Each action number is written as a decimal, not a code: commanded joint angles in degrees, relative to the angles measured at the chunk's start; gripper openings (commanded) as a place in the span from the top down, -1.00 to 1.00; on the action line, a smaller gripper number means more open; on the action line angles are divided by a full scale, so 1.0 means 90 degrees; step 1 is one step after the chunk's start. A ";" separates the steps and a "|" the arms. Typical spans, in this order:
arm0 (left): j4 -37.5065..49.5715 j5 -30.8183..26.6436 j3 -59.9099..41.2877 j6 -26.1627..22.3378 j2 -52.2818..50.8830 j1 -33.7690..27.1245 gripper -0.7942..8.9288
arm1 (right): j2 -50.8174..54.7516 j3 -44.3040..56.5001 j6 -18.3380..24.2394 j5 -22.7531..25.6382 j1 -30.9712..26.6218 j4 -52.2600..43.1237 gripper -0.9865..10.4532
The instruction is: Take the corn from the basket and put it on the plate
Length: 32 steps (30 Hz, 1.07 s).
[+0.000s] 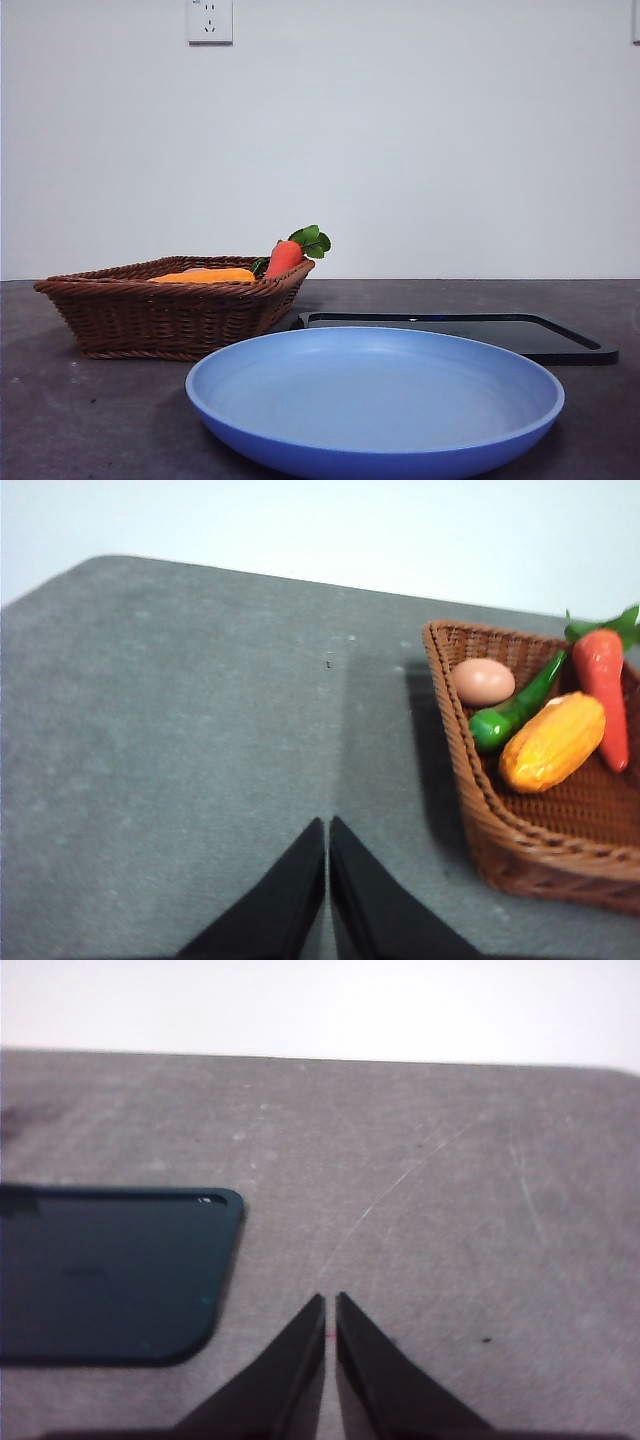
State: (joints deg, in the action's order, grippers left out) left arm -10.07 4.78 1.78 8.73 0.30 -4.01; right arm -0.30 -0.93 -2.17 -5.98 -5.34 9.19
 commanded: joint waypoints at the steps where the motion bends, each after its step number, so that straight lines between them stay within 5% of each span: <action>1: -0.0022 0.0015 -0.0170 0.0770 -0.0012 -0.0015 0.82 | 0.0010 0.0019 -0.1129 -0.0044 0.0002 -0.0051 0.82; 10: -0.0022 0.0138 -0.0141 0.1615 -0.0012 -0.0012 0.82 | 0.0010 0.0015 -0.1433 -0.0270 0.0002 -0.0036 0.82; 19: -0.0255 0.0816 0.0617 0.1848 0.0068 -0.0012 0.82 | -0.0010 -0.0481 -0.2067 -0.0617 0.0002 0.0034 0.82; 26: -0.0777 0.1365 0.1661 0.1700 0.0840 -0.0012 0.82 | -0.0668 -0.1586 -0.2021 -0.0925 0.0005 0.0304 0.82; 32: -0.1413 0.2186 0.2737 0.0964 0.2013 -0.0010 0.82 | -0.1863 -0.2875 -0.1554 -0.1571 0.0100 0.1013 0.82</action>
State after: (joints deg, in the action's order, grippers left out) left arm -22.46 23.75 25.15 21.06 17.39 -4.01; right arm -15.59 -25.04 -18.33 -19.40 -4.67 17.80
